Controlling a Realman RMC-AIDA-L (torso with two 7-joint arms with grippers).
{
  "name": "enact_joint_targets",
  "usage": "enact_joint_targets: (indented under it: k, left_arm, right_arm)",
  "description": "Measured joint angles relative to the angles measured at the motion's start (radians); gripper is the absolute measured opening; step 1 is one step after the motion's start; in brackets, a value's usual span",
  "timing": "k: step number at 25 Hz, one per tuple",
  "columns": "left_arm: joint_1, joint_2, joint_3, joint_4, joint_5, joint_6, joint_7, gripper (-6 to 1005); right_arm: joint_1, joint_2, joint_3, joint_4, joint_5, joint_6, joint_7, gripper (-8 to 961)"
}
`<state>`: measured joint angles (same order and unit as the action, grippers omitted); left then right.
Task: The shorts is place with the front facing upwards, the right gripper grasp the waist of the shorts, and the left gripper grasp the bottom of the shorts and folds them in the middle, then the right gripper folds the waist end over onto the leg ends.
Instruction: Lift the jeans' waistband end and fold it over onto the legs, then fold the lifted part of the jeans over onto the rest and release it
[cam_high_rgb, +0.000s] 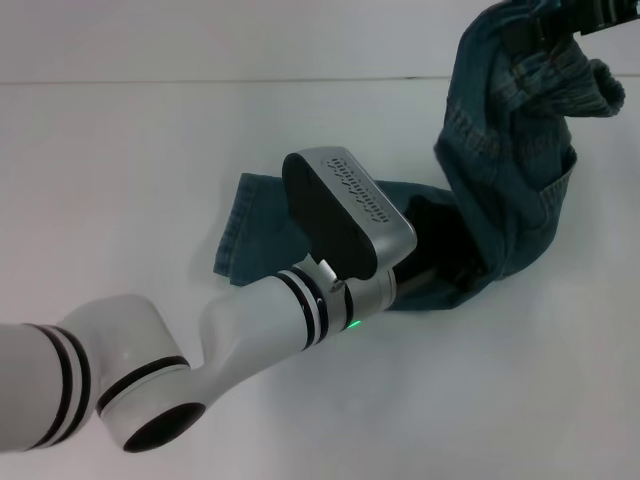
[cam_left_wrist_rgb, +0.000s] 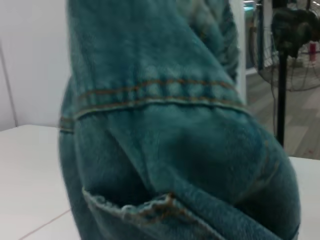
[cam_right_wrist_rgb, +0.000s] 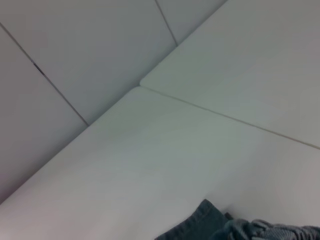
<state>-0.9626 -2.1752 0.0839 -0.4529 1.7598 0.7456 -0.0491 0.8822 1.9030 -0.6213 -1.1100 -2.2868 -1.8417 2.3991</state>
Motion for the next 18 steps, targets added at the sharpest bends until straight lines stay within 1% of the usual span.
enact_joint_targets:
  k: [3,5,8,13,18]
  left_arm:
    - [0.033,0.000,-0.031,0.001,0.000,0.015,0.000,-1]
    - [0.069,0.001,-0.049,0.004,0.001,0.046,-0.004,0]
    - [0.115,0.004,-0.055,0.019,0.003,0.095,-0.045,1]
    - [0.173,0.005,-0.061,0.081,0.027,0.191,-0.176,0]
    - [0.203,0.008,-0.065,0.161,0.027,0.305,-0.326,0]
  right_arm:
    - [-0.005,0.000,-0.009,0.000,0.000,0.001,-0.006,99]
    - [-0.008,0.000,-0.009,0.001,-0.001,0.002,-0.011,100]
    - [-0.013,0.000,-0.009,0.002,-0.003,0.002,-0.016,99]
    - [-0.017,-0.002,-0.005,0.003,-0.005,0.003,-0.025,100]
    - [-0.018,-0.002,-0.011,0.005,-0.006,0.002,-0.051,107]
